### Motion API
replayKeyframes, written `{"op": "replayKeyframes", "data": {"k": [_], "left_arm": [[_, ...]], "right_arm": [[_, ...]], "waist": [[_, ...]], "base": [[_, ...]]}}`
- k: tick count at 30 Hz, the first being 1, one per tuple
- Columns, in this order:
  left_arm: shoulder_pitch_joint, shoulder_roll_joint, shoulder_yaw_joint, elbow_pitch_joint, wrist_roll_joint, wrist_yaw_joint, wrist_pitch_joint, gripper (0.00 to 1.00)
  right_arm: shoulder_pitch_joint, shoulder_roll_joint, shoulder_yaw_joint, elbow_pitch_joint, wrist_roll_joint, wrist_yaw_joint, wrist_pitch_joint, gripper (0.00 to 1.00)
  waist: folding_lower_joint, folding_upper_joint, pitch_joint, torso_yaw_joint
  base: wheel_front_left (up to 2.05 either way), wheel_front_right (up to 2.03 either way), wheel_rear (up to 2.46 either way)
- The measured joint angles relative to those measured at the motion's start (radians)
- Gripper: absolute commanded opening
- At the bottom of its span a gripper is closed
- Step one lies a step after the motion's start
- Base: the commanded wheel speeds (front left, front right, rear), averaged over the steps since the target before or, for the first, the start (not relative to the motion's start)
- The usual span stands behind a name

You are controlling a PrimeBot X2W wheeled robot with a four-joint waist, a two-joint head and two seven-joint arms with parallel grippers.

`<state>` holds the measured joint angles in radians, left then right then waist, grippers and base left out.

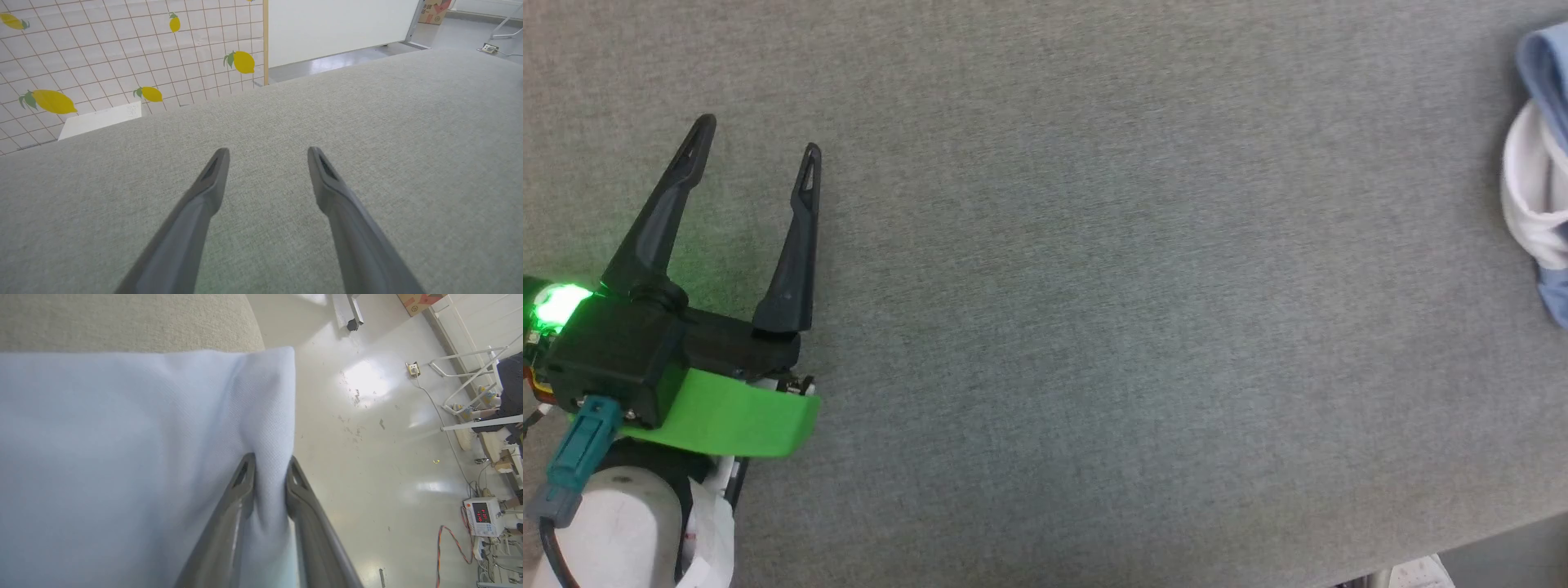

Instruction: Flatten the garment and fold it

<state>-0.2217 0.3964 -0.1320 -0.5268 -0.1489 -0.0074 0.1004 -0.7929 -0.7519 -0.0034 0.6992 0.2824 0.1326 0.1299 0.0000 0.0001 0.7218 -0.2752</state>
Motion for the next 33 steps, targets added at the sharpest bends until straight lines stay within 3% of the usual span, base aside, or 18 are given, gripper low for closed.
{"op": "replayKeyframes", "data": {"k": [1, 9, 19, 27, 33], "left_arm": [[0.000, 0.002, 0.000, 0.000, 0.000, 0.000, 0.001, 1.00], [-0.006, -0.008, -0.006, 0.027, -0.002, 0.013, -0.020, 1.00], [-0.001, -0.064, -0.006, 0.149, -0.012, 0.056, -0.153, 1.00], [0.043, -0.128, -0.001, 0.261, -0.040, 0.097, -0.245, 1.00], [0.068, -0.154, -0.009, 0.315, -0.071, 0.104, -0.285, 1.00]], "right_arm": [[-0.013, 0.001, 0.004, 0.020, -0.005, 0.000, -0.009, 1.00], [-0.073, 0.018, 0.034, 0.142, -0.019, 0.000, -0.070, 1.00], [-0.073, 0.028, 0.086, 0.187, 0.020, 0.000, -0.168, 1.00], [0.057, 0.136, 0.108, 0.090, 0.099, 0.000, -0.275, 1.00], [0.216, 0.238, 0.060, -0.053, 0.112, 0.000, -0.325, 1.00]], "waist": [[0.0000, 0.0000, 0.003, 0.004], [0.0000, 0.0000, -0.015, 0.015], [0.0000, 0.0000, -0.115, 0.044], [-0.0001, 0.0000, -0.227, 0.087], [-0.0001, -0.0001, -0.307, 0.135]], "base": [[0.00, 0.00, 0.00], [0.00, 0.00, 0.00], [0.00, 0.00, 0.00], [0.00, 0.00, 0.00], [0.00, 0.00, 0.00]]}}
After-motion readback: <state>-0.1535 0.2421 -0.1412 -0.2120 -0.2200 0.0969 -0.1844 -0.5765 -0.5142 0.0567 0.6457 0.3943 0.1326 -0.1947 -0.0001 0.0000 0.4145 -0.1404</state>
